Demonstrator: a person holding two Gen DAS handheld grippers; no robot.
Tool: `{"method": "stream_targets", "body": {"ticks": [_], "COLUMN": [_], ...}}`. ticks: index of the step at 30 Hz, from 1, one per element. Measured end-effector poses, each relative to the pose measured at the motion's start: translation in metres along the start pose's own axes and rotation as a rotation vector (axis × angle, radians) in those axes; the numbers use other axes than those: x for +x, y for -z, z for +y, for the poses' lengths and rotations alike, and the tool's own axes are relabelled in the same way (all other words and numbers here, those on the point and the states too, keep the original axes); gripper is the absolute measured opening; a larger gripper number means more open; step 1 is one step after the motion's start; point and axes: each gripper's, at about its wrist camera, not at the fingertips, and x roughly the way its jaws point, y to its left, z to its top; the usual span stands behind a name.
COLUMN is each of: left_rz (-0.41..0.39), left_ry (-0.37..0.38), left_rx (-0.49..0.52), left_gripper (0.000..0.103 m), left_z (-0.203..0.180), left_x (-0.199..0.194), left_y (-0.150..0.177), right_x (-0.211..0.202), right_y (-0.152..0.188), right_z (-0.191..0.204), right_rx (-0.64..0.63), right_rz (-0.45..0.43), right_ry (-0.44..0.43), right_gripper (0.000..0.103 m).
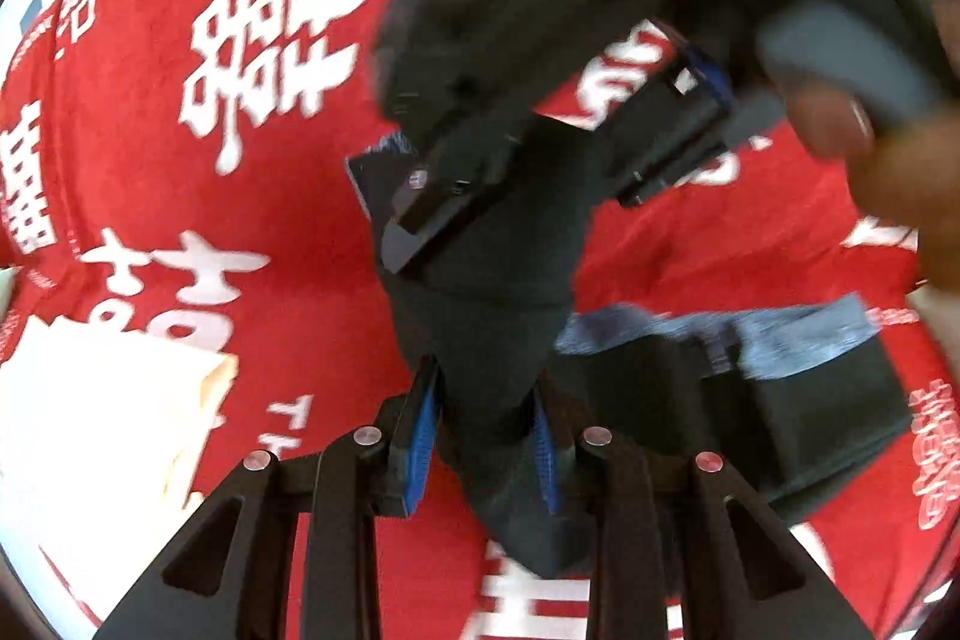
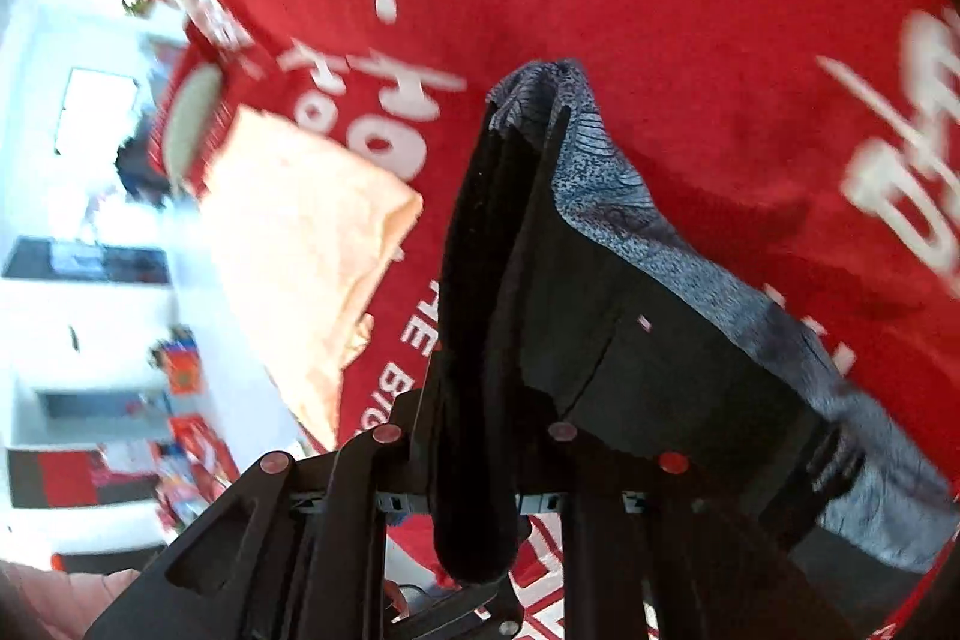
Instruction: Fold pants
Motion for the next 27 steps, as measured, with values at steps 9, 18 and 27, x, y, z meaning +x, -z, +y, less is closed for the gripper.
{"method": "stream_targets", "body": {"ticks": [9,18,27], "left_rz": [-0.047,-0.02,0.137], "left_ry": [0.143,0.237,0.245], "left_rx": [0.139,0.314,0.444], "left_gripper": [0.03,0.03,0.03], "left_z": [-0.098,-0.221,-0.3], "left_x": [-0.045,-0.049,-0.002], "left_y": [-0.026,-0.019,0.037], "right_x": [-0.122,-0.192,-0.166], "right_y": [0.077,0.167,0.24], "right_z": [-0.068,-0.162,-0.27], "right_rx": [0.109,0.282,0.476], "right_rz": [-0.268,-0.434,-0.418], "right_ry": [-0.139,-0.2,-0.186], "right_gripper": [0.017,0.017,0.017]}}
